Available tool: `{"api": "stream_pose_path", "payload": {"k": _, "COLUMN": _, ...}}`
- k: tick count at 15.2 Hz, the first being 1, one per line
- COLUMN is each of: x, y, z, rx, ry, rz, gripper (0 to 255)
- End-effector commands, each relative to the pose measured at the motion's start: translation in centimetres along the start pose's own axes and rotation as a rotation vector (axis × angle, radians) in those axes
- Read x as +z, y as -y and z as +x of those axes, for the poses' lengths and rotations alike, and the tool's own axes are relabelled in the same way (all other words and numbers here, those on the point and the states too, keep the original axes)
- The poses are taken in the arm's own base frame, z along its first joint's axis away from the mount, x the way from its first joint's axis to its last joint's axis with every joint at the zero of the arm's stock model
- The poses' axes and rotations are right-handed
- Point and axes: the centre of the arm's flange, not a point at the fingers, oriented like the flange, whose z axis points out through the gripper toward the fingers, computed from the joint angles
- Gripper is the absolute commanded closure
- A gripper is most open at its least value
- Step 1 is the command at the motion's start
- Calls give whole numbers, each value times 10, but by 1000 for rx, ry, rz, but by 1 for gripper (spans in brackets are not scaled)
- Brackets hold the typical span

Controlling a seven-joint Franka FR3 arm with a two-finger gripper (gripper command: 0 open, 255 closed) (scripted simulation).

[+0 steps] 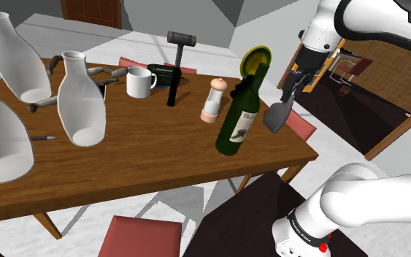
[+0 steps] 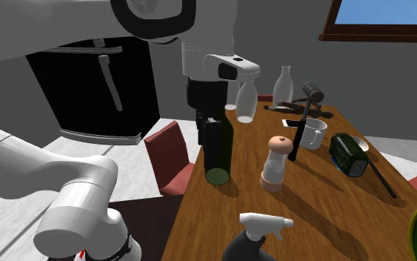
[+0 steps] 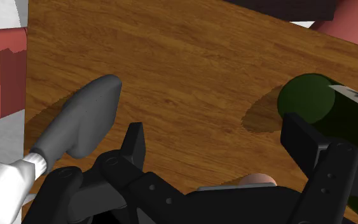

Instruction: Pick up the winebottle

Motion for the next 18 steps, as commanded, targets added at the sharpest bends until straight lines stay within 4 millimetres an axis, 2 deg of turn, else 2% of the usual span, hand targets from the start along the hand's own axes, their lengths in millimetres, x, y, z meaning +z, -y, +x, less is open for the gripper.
{"api": "stream_pose_path", "payload": {"k": 1, "x": 0, "y": 0, "z": 0, "rx": 0, "ry": 0, "rz": 0, "gripper": 0}}
{"api": "stream_pose_path", "payload": {"k": 15, "x": -113, "y": 118, "z": 34, "rx": 213, "ry": -119, "rz": 114, "gripper": 0}}
{"api": "stream_pose_path", "payload": {"k": 16, "x": -117, "y": 122, "z": 36, "rx": 221, "ry": -124, "rz": 118, "gripper": 0}}
{"api": "stream_pose_path", "payload": {"k": 18, "x": -107, "y": 124, "z": 36, "rx": 221, "ry": -124, "rz": 118, "gripper": 0}}
